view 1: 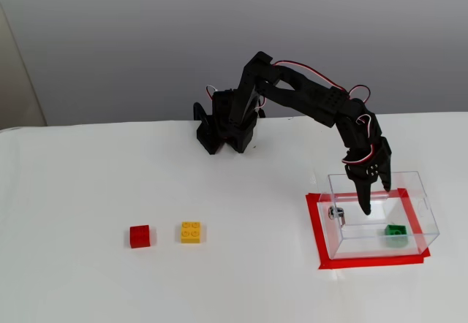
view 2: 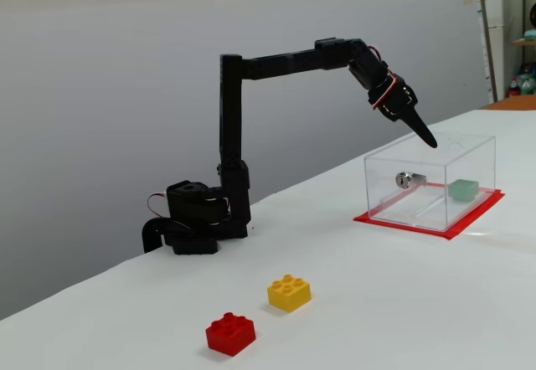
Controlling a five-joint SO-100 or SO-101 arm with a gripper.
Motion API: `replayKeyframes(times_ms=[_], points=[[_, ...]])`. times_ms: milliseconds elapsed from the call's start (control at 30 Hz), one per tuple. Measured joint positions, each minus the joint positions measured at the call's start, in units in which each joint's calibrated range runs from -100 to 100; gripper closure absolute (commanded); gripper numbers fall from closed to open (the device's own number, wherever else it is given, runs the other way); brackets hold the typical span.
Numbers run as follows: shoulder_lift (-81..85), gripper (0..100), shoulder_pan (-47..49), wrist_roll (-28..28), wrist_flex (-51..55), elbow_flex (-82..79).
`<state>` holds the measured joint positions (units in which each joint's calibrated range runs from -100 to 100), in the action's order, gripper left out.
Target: Pick the green lego brick and place it into the transparent box
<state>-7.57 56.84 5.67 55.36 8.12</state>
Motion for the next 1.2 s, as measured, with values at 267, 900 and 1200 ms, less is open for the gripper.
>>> replayKeyframes(times_ms=[267,900,1200], points=[[2.8,93,-1.1,0.0,5.2,0.4],[25.5,99,-17.4,0.0,15.2,0.4],[37.2,99,-28.6,0.3,19.4,-12.2]])
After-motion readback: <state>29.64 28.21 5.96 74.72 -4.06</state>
